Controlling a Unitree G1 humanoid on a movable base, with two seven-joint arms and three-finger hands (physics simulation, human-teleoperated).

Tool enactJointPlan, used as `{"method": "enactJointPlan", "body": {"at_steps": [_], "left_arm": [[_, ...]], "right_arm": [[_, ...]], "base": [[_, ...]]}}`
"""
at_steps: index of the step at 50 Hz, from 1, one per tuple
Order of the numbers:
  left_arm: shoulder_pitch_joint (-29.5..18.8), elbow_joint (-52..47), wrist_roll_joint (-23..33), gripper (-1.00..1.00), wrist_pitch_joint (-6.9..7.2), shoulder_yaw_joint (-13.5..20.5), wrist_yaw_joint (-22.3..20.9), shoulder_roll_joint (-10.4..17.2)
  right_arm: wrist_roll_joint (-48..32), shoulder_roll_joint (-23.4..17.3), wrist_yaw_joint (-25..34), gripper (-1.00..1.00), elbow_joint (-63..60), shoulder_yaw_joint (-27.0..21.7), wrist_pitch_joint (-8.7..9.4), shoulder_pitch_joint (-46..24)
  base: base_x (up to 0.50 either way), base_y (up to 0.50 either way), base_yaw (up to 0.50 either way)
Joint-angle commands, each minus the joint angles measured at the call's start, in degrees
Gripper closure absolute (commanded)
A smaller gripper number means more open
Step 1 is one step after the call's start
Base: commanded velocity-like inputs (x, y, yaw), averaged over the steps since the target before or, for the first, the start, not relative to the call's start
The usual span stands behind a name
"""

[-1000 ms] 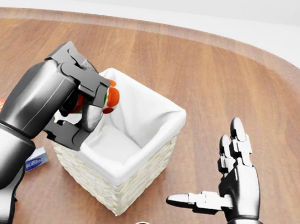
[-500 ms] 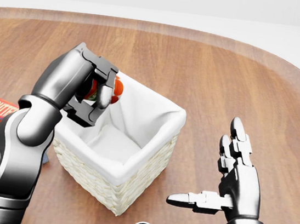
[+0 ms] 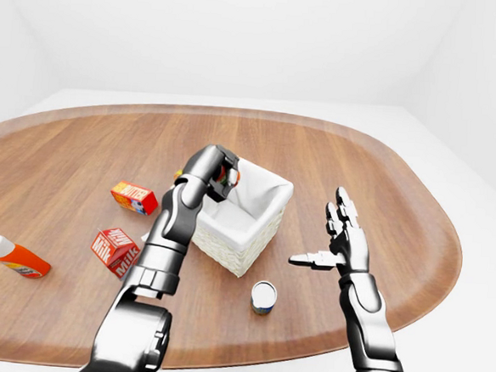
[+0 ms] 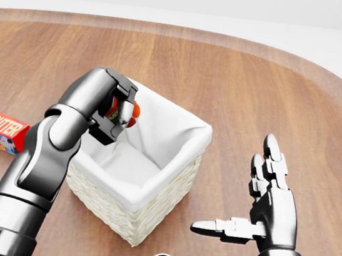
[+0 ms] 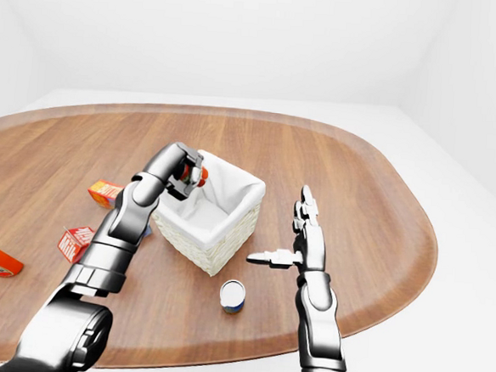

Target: Pick up the tomato sauce, and put it in the basket.

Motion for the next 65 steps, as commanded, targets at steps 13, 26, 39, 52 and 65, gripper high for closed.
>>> {"method": "enactJointPlan", "body": {"at_steps": [13, 26, 39, 52, 65], "left_arm": [[-7.8, 19.6, -0.9, 1.0, -2.11, -0.5, 5.8, -0.1], [-10.4, 26.4, -1.4, 1.0, -6.57, -1.0, 7.0, -0.7], [-12.3, 31.5, -1.1, 1.0, -9.35, -1.3, 8.9, -1.4], [-13.5, 34.8, -0.3, 1.0, -10.0, -1.6, 10.6, -1.6], [-13.7, 38.8, 0.7, 1.0, -10.0, -1.6, 12.5, -1.6]], "right_arm": [[0.1, 0.0, 0.0, -1.0, 0.1, 0.0, -0.17, 0.0], [0.1, 0.0, 0.2, -1.0, 0.6, 0.1, -0.66, 0.1], [0.0, 0.1, 0.2, -1.0, 0.6, 0.2, -0.85, 0.3], [0.1, 0.1, 0.2, -1.0, 0.7, 0.2, -0.61, 0.0], [0.3, 0.1, 0.2, -1.0, -0.2, 0.1, -0.05, 0.4]], "base": [[0.0, 0.0, 0.0], [0.0, 0.0, 0.0], [0.0, 0.0, 0.0], [0.0, 0.0, 0.0], [0.0, 0.0, 0.0]]}}
